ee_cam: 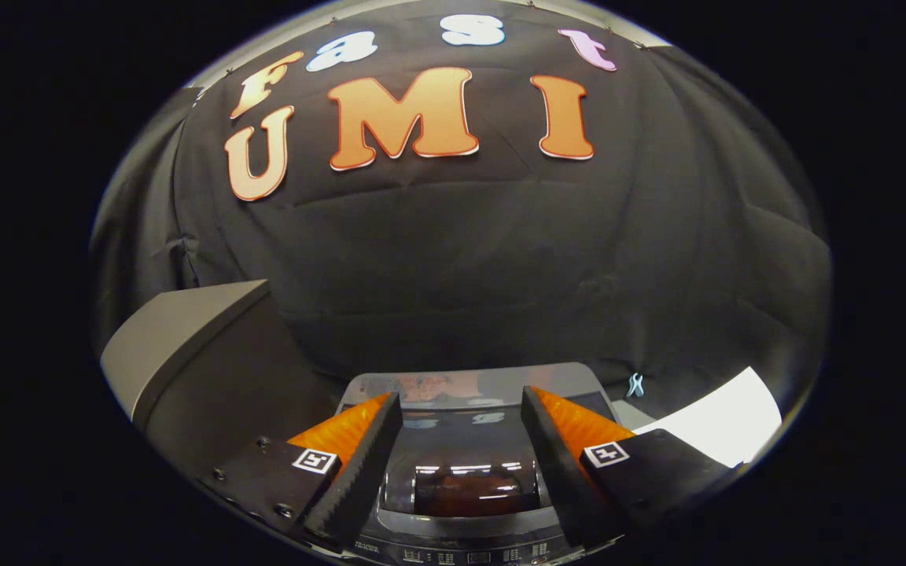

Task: Put the clothes into the washing machine and then close the washing machine lid.

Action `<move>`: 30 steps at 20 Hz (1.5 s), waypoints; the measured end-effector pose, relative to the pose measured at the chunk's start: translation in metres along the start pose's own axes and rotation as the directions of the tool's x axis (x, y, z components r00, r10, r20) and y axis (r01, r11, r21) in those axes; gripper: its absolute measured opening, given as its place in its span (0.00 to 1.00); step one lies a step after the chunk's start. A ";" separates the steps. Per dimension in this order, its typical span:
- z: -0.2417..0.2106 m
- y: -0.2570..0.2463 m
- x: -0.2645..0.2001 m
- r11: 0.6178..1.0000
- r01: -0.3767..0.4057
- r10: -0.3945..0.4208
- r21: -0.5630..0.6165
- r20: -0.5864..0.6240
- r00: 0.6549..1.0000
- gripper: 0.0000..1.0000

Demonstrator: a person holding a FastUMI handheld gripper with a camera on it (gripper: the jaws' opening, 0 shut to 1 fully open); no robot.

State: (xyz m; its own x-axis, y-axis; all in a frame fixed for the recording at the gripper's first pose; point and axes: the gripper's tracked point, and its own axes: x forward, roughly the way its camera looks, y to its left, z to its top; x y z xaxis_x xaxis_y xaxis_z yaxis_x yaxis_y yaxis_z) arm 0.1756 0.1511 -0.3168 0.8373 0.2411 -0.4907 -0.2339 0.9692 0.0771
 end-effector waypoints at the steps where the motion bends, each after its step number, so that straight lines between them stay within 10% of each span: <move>1: 0.004 0.002 -0.006 1.000 -0.006 0.006 0.001 0.014 1.000 0.98; 30: 0.205 -0.095 -0.272 0.997 0.079 -0.064 -0.018 0.417 0.906 0.98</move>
State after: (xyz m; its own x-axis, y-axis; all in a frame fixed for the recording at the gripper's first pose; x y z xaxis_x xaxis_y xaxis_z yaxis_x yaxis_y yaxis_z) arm 0.0713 0.0035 -0.0126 0.9802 0.1777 -0.0874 -0.1764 0.9841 0.0222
